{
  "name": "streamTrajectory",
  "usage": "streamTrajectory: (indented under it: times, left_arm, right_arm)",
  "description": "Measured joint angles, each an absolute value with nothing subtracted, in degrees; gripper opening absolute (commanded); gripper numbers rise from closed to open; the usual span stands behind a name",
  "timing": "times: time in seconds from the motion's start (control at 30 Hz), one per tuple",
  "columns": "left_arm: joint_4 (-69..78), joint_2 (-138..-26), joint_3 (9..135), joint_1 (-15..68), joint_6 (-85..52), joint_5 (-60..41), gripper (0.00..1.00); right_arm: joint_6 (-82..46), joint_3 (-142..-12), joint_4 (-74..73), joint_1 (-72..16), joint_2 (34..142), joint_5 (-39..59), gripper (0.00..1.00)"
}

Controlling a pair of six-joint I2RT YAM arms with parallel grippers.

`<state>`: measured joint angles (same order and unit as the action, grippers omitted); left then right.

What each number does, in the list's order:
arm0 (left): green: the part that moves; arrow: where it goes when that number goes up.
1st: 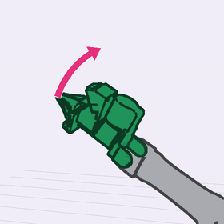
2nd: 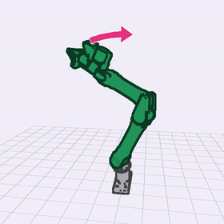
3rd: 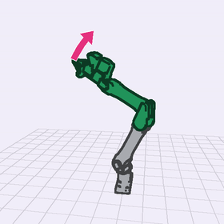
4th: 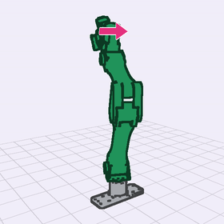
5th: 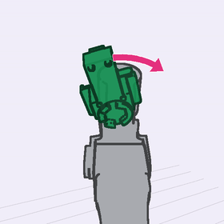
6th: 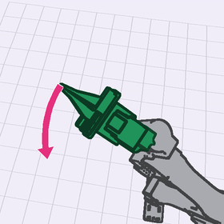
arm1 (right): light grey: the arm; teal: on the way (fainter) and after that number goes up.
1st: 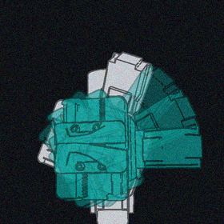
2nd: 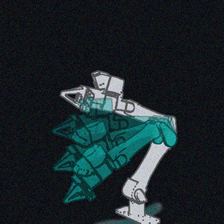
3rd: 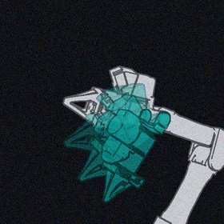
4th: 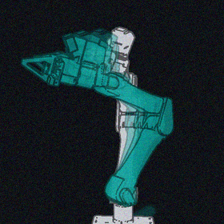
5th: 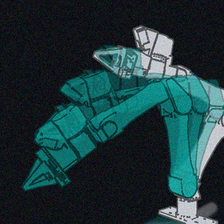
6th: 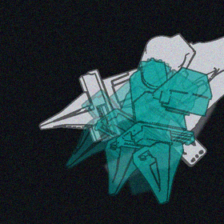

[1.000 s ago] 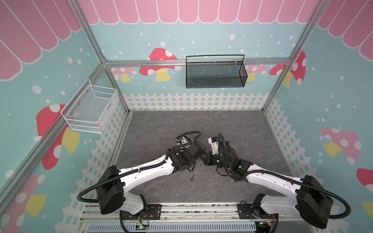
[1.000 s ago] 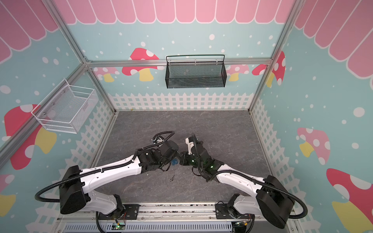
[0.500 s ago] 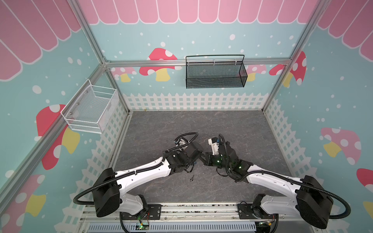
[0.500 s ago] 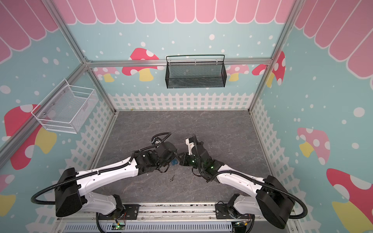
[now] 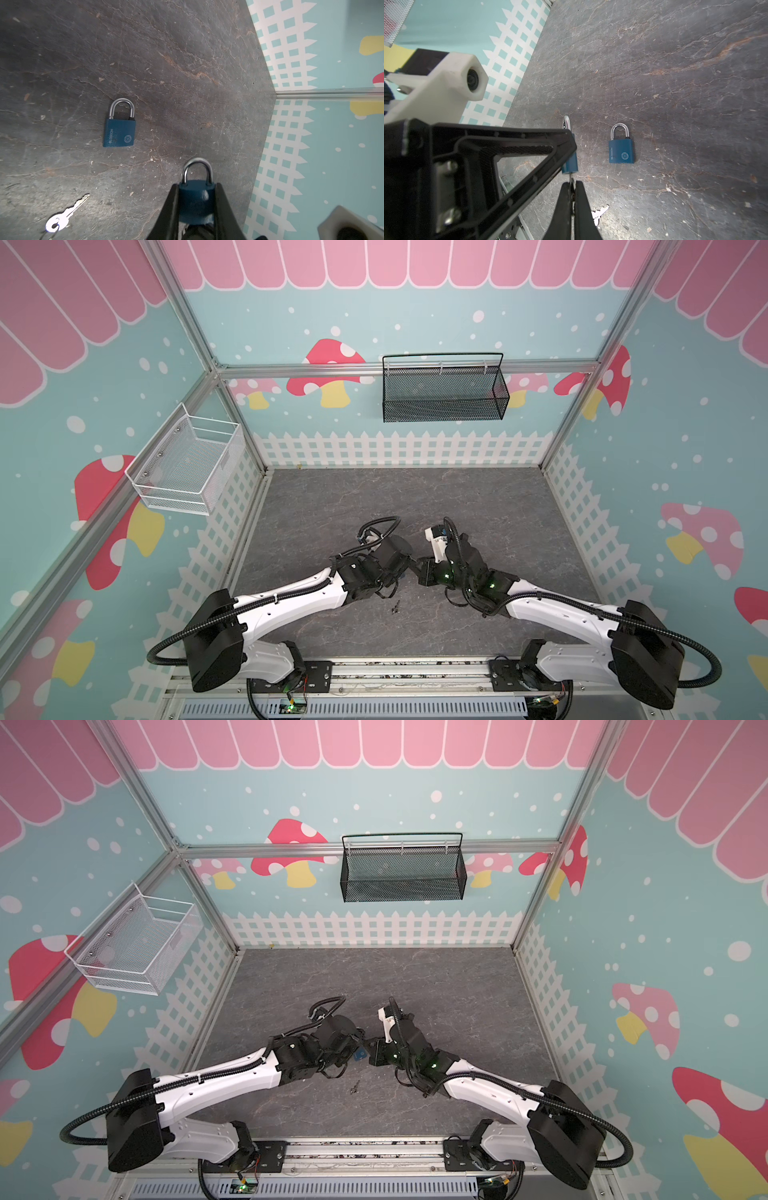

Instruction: Unlock with the key

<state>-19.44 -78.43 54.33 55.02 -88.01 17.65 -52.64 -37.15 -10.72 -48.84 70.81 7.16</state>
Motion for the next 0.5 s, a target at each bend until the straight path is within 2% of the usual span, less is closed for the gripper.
streamTrajectory:
  times: [0.5]
  left_arm:
    - [-14.06, -73.28, 49.89, 55.02, -90.41, 17.17, 0.0]
  right_arm:
    - [-76.71, -32.34, -21.34, -47.92, 68.23, 11.46, 0.0]
